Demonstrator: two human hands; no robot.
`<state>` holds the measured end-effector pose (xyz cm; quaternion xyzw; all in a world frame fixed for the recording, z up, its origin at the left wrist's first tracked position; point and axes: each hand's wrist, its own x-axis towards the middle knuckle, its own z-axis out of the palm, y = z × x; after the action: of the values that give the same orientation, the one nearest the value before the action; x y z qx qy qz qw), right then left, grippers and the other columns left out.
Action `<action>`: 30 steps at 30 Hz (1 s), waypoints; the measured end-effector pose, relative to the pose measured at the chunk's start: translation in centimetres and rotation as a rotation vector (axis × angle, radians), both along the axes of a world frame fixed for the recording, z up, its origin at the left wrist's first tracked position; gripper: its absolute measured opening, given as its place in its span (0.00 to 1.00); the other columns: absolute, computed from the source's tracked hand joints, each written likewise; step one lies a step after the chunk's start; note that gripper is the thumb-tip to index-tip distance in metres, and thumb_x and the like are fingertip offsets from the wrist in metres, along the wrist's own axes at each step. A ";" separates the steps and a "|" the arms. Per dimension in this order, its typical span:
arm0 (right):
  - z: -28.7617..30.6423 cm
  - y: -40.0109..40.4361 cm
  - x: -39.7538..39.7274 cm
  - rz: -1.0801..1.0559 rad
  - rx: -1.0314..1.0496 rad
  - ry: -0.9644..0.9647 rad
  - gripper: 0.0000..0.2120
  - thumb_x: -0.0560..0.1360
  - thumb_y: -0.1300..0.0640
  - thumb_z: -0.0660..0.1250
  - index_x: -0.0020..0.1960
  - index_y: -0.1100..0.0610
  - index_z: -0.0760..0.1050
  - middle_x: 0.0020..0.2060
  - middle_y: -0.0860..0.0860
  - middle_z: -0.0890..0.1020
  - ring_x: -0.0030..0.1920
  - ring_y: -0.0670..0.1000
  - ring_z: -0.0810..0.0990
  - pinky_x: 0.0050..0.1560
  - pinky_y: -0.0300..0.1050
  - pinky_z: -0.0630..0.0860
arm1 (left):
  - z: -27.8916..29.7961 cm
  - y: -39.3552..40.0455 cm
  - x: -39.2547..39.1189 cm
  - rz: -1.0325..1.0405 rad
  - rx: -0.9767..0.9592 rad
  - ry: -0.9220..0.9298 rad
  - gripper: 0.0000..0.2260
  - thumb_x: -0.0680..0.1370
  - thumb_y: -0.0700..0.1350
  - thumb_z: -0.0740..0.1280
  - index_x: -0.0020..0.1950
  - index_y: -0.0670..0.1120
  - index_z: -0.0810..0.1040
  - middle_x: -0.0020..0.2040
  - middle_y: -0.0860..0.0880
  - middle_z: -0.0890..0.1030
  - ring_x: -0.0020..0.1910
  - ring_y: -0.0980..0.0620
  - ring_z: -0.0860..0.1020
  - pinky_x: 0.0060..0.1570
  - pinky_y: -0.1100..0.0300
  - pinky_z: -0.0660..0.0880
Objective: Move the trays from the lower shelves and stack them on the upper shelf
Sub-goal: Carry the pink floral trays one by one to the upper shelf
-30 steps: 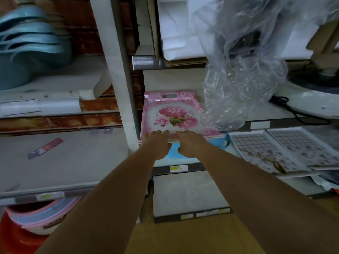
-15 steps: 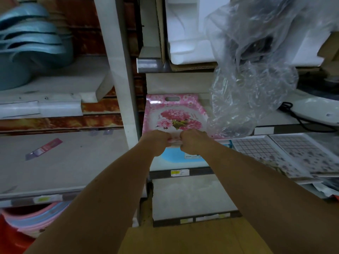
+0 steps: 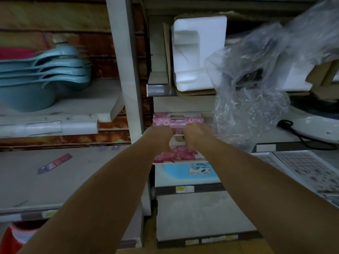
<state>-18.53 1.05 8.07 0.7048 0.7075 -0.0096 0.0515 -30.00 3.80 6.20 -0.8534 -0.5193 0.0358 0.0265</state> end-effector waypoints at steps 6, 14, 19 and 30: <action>1.0 -0.7 -0.6 0.042 0.180 -0.052 0.14 0.78 0.62 0.63 0.62 0.58 0.75 0.60 0.55 0.77 0.61 0.55 0.76 0.55 0.47 0.74 | 1.4 -0.8 -1.0 0.083 0.237 0.013 0.16 0.77 0.49 0.67 0.63 0.47 0.72 0.58 0.46 0.78 0.57 0.46 0.77 0.50 0.54 0.74; 2.6 -3.2 0.6 0.131 0.250 -0.048 0.13 0.76 0.63 0.64 0.61 0.58 0.75 0.57 0.55 0.79 0.58 0.56 0.79 0.51 0.46 0.74 | 3.0 -3.2 -2.2 0.107 0.255 -0.088 0.14 0.75 0.49 0.68 0.59 0.50 0.73 0.56 0.49 0.79 0.56 0.48 0.77 0.58 0.54 0.69; 3.8 -5.1 0.7 0.233 0.321 -0.052 0.13 0.76 0.61 0.65 0.60 0.57 0.73 0.54 0.55 0.79 0.55 0.56 0.78 0.43 0.44 0.67 | 4.5 -5.7 -2.6 0.145 0.242 -0.155 0.15 0.75 0.48 0.68 0.61 0.50 0.72 0.57 0.49 0.79 0.57 0.49 0.76 0.60 0.53 0.69; 5.9 -10.0 -0.3 0.350 0.397 -0.007 0.13 0.75 0.56 0.67 0.58 0.54 0.72 0.52 0.53 0.79 0.53 0.55 0.78 0.43 0.43 0.67 | 8.2 -11.5 -2.7 0.179 0.231 -0.057 0.22 0.71 0.50 0.72 0.64 0.50 0.71 0.57 0.49 0.78 0.56 0.49 0.76 0.56 0.55 0.73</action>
<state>-18.84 -8.90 13.98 0.5679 0.8066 0.1406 -0.0844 -32.73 -7.73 14.36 -0.7957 -0.5945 -0.0460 0.1065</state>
